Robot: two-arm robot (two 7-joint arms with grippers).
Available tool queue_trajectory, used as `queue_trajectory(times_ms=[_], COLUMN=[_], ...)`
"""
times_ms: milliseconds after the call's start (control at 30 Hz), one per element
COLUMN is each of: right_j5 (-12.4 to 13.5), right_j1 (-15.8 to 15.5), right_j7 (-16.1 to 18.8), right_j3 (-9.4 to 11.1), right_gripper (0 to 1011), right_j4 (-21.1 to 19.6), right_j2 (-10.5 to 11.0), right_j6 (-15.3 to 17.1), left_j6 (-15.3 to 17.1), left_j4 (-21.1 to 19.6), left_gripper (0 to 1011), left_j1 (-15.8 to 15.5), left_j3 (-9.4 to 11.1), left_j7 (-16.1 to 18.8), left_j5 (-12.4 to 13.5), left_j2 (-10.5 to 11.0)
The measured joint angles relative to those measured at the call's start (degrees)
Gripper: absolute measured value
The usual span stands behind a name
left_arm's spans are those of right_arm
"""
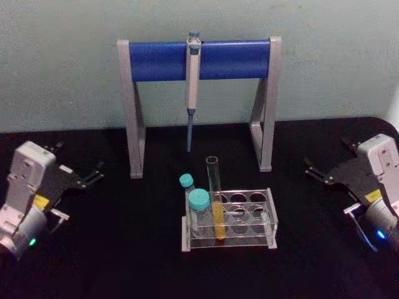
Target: Pick up the test tube from the test tube rack, shake it, then place it back into the test tube rack.
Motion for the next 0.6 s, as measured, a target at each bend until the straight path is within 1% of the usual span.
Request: queue_trajectory(times_ms=[367,600], right_j5=[-0.03,-0.24], right_j1=[0.0,-1.41], right_j7=[0.02,1.01], right_j3=[0.04,1.63], right_gripper=[1000,1000], right_j4=[0.0,-1.39], right_j2=[-0.01,0.42], right_j6=[-0.01,-0.12], left_j6=[0.0,0.0], left_j4=[0.0,0.0], left_gripper=[1001,1001], left_j1=[0.0,0.0], left_j3=[0.0,0.0], left_j7=[0.0,0.0], left_j5=[0.0,0.0], left_j2=[0.0,0.0])
